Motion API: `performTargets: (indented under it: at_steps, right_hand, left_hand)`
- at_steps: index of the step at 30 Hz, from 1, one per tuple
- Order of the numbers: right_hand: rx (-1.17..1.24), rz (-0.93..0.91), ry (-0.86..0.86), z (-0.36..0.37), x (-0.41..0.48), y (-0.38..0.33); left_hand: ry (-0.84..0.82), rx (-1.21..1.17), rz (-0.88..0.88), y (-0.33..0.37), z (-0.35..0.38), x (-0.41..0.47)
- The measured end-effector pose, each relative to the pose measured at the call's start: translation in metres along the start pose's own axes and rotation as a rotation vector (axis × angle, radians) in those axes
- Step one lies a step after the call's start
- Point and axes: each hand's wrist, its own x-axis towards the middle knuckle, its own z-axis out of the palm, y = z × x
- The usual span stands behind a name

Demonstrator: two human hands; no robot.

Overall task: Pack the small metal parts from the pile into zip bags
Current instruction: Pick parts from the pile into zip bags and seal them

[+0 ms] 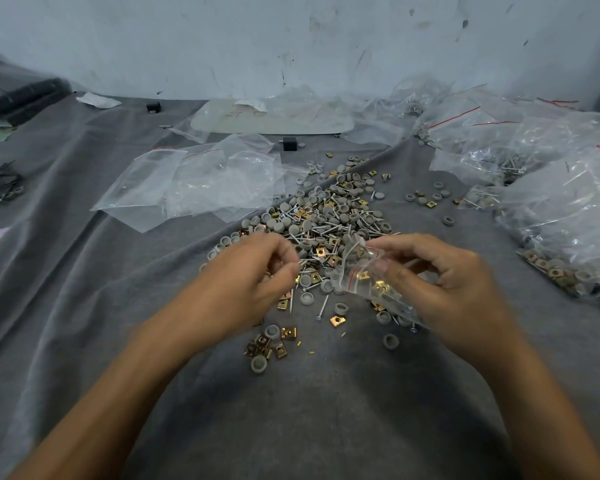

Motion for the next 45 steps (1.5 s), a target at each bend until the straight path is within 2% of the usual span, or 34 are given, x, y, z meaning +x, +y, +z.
performTargets:
  at_steps: [5, 9, 21, 26, 28, 33, 36, 45]
  right_hand:
    - [-0.01, -0.012, 0.003, 0.004, 0.002, -0.002]
    - [-0.015, -0.022, 0.003, 0.005, 0.002, -0.001]
    - [0.01, -0.006, 0.013, 0.001, 0.001, 0.003]
    - [0.015, 0.004, 0.004, -0.001, 0.001, 0.004]
    - [0.019, 0.004, -0.001, 0.001, 0.001, 0.003]
    - [-0.006, 0.0, -0.008, 0.004, 0.001, 0.001]
    - [-0.021, -0.005, -0.015, 0.004, 0.001, 0.001]
    - [-0.009, -0.02, -0.02, 0.004, 0.002, 0.0]
  left_hand:
    - [-0.01, -0.391, -0.037, 0.019, 0.024, 0.011]
    - [0.028, -0.507, -0.083, 0.029, 0.04, 0.023]
    - [0.046, -0.512, -0.223, 0.02, 0.034, 0.024]
    - [-0.007, -0.212, -0.265, 0.004, 0.016, 0.02]
    - [-0.019, -0.18, -0.271, 0.001, 0.01, 0.019]
    - [-0.037, -0.392, -0.195, 0.017, 0.011, 0.015]
    - [-0.071, -0.388, -0.152, 0.026, 0.022, 0.014]
    - [0.036, -0.497, -0.129, 0.033, 0.026, 0.014]
